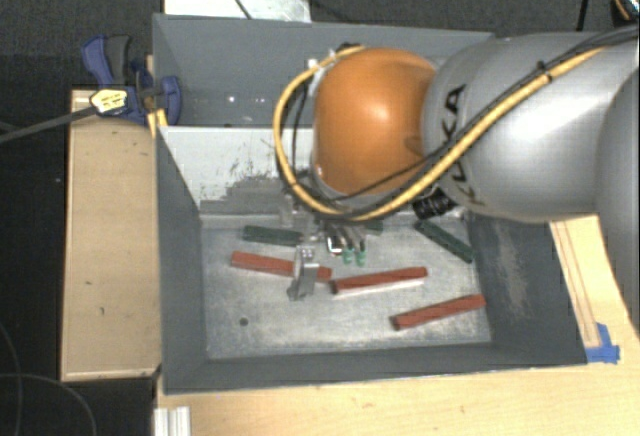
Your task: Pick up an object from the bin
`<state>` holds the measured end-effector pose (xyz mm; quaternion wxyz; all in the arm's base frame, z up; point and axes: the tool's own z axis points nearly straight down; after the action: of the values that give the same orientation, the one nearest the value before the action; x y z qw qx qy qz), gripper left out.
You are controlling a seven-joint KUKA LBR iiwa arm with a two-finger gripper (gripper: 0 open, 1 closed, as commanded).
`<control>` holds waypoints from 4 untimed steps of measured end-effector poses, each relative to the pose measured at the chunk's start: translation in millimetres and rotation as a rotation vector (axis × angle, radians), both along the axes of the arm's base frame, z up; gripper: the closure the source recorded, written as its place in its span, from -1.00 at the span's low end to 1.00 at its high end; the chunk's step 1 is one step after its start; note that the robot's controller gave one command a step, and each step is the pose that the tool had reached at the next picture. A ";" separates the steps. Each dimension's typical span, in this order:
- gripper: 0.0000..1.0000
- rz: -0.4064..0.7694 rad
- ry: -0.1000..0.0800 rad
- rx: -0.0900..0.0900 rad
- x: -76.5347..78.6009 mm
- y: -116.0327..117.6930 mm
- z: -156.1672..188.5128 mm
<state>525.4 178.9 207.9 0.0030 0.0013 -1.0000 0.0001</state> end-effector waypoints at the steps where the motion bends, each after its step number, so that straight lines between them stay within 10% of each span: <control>1: -1.00 0.038 -0.001 0.000 42.2 30.7 -141.7; 2: 1.00 0.030 -0.007 0.002 44.2 30.8 -136.6; 3: 1.00 0.059 -0.017 0.003 36.7 1.6 -39.9; 4: -1.00 0.056 -0.008 0.002 34.6 2.1 -44.5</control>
Offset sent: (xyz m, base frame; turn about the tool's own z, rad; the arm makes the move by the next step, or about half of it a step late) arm 0.0432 0.0305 -0.1379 -0.0408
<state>560.0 181.0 163.4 -0.0010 0.0293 -0.9996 -0.0007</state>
